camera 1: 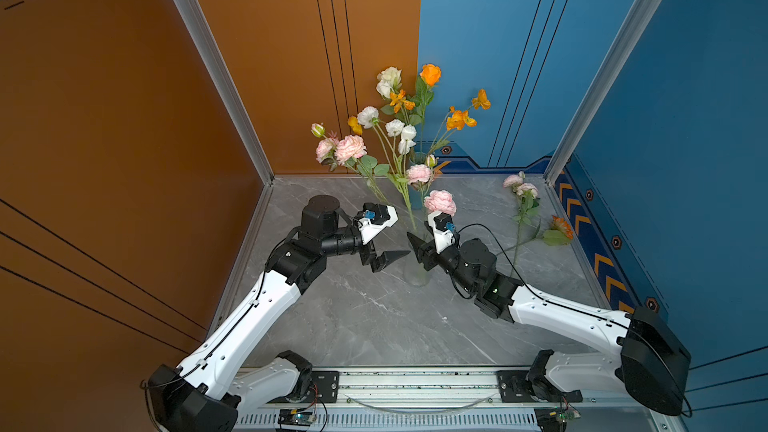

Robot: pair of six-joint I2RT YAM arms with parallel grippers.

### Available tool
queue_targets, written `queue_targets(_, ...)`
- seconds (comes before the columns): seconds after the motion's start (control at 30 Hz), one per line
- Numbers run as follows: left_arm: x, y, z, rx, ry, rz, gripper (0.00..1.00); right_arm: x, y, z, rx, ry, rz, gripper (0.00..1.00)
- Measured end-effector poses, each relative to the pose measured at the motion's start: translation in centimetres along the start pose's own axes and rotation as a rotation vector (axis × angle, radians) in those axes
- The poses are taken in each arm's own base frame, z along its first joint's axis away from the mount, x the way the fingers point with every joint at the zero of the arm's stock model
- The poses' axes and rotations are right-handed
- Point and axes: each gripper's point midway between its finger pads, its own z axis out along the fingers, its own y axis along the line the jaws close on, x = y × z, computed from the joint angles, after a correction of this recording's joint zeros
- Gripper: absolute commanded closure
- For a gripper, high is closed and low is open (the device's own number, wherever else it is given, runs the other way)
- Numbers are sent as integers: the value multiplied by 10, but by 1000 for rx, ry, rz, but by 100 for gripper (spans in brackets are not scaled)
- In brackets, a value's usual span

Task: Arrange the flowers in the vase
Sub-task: 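Open the right gripper and draw it back to the flower pile, then lower the right gripper onto the orange gerbera stem and pinch it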

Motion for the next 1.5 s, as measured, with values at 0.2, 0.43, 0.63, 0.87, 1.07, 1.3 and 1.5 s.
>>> queue_targets(0.2,-1,-2,1,7,-1,2,2,-6,1,-11,-11,7,-15,7)
queue_targets(0.43,-2,-7,3,21,-5,5,2,-21,-14,-45,22,-31,-2,0)
queue_targets(0.63,-6,-18,7,55,-12,14,2,-37,-81,-71,221,-61,77,0)
queue_targets(0.87,-11,-44,22,104,-6,41,2,-19,-196,-119,597,-50,337,9)
queue_targets(1.07,0,-85,59,174,52,87,2,48,-280,-158,872,116,606,15)
queue_targets(1.3,25,-129,85,269,131,132,2,111,-312,-156,889,283,899,17)
queue_targets(1.5,32,-141,91,290,155,159,2,137,-328,-158,900,296,1028,19)
